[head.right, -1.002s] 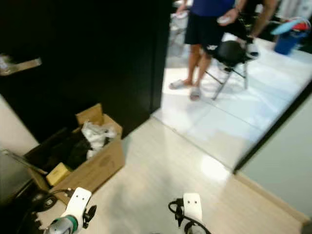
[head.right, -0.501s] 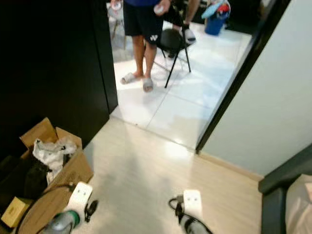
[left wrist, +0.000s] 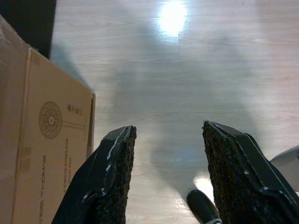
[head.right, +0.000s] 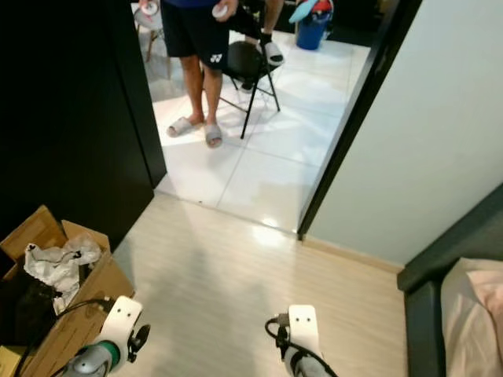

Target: Clean up the room

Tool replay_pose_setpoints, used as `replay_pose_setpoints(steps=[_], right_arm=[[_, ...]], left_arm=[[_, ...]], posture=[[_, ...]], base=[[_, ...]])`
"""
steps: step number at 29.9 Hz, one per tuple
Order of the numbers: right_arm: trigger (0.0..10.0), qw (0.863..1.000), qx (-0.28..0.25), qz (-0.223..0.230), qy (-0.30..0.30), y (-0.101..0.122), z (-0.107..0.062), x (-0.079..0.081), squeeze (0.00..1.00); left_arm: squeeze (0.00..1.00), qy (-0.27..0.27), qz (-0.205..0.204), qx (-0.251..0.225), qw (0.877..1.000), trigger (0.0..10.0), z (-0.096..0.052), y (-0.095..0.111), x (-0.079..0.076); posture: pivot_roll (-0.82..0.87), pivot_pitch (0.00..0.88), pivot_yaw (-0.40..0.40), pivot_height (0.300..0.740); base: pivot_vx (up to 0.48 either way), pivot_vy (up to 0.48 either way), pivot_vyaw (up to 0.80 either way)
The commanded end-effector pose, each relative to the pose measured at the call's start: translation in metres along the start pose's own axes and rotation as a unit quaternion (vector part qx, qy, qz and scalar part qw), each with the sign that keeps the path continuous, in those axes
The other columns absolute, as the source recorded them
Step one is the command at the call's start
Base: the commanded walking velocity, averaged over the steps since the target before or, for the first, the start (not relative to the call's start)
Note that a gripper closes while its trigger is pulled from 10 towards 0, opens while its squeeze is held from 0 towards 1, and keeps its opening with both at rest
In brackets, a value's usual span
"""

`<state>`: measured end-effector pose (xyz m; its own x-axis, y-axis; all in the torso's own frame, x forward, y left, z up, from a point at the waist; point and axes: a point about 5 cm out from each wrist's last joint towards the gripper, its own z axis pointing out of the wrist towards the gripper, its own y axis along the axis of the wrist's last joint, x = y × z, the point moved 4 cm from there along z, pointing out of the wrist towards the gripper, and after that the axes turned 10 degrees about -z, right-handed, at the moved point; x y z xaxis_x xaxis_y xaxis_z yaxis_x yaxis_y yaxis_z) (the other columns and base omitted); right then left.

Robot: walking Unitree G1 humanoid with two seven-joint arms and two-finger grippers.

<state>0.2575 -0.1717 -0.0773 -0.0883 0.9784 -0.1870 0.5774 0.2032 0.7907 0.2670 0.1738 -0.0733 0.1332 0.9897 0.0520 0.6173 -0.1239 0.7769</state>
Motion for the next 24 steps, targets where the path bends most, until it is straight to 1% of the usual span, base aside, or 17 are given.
replay_pose_setpoints(steps=[1, 13, 16, 24], right_arm=[[10.0, 1.000, 0.013, -0.001, 0.004, -0.0094, -0.0032, 0.0033, 0.00], [10.0, 1.000, 0.014, -0.003, 0.004, -0.0103, -0.0037, 0.0032, 0.00], [10.0, 1.000, 0.014, -0.003, 0.005, -0.0105, -0.0039, 0.0042, 0.00], [10.0, 1.000, 0.014, -0.004, 0.007, -0.0102, -0.0037, 0.0050, 0.00]], left_arm=[[0.00, 0.000, 0.004, 0.017, 1.000, 10.0, -0.0025, -0.0106, 0.0000], [0.00, -0.001, 0.008, 0.014, 1.000, 10.0, -0.0026, -0.0103, -0.0013], [0.00, -0.002, 0.009, 0.013, 1.000, 10.0, -0.0026, -0.0099, -0.0017], [0.00, -0.003, 0.003, 0.012, 1.000, 10.0, -0.0032, -0.0107, -0.0013]], posture=[[-0.02, 0.023, 0.061, 0.740], [-0.02, 0.029, 0.061, 0.740], [-0.02, 0.029, 0.061, 0.740], [-0.02, 0.031, 0.060, 0.740]], base=[[0.000, 0.000, 0.00], [0.000, 0.000, 0.00], [0.259, 0.000, 0.00], [0.000, 0.000, 0.00]])
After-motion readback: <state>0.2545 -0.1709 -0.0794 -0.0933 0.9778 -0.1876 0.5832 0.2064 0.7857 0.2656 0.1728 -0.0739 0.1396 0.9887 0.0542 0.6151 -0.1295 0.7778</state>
